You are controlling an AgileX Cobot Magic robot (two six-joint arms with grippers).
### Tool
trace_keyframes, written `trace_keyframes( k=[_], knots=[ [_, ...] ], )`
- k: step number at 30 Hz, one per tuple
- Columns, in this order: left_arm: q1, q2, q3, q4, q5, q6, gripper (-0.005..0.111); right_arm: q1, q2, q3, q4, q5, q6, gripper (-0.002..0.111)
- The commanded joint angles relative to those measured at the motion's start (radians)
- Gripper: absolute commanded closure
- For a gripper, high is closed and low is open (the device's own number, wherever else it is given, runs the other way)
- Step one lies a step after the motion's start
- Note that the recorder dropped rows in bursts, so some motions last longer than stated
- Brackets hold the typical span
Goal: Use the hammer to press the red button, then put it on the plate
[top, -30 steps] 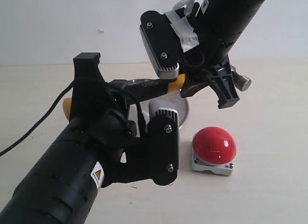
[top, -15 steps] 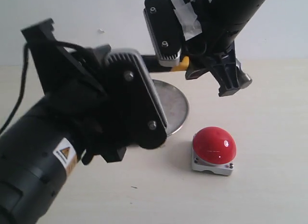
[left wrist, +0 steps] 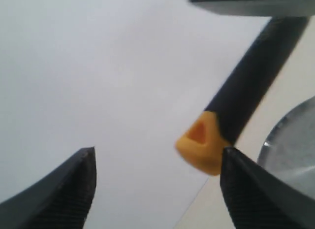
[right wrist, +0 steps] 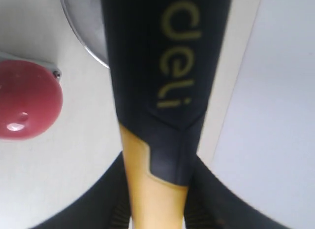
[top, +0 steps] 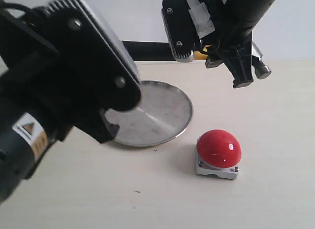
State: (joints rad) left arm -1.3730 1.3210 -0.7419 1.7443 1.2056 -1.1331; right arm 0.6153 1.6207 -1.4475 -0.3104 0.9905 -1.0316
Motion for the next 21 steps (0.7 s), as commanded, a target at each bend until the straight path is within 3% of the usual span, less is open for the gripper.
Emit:
trace_keyframes(
  k=[1,3,6,12,17,21],
  knots=[
    [0.071,-0.110,-0.003,0.000,0.007,-0.092,0.038,0.001,-0.014,-0.006,-0.081,-0.035,0.016,0.108],
    [0.123,-0.164,-0.003,0.000,-0.052,-0.152,0.038,0.001,-0.014,-0.006,-0.093,-0.032,0.015,0.108],
    [0.224,-0.231,-0.003,-0.069,-0.248,-0.167,0.038,0.020,-0.015,-0.006,-0.143,-0.014,0.017,0.108],
    [0.496,-0.266,-0.026,-0.253,-0.653,-0.172,0.038,0.161,-0.021,0.053,-0.439,0.001,0.073,0.108],
    [0.712,-0.255,-0.037,-0.597,-1.031,0.029,0.038,0.256,-0.023,0.168,-0.643,-0.045,0.145,0.108],
    [0.781,-0.223,-0.037,-0.806,-1.069,0.194,0.039,0.309,-0.034,0.258,-0.905,-0.085,0.294,0.108]
  ],
)
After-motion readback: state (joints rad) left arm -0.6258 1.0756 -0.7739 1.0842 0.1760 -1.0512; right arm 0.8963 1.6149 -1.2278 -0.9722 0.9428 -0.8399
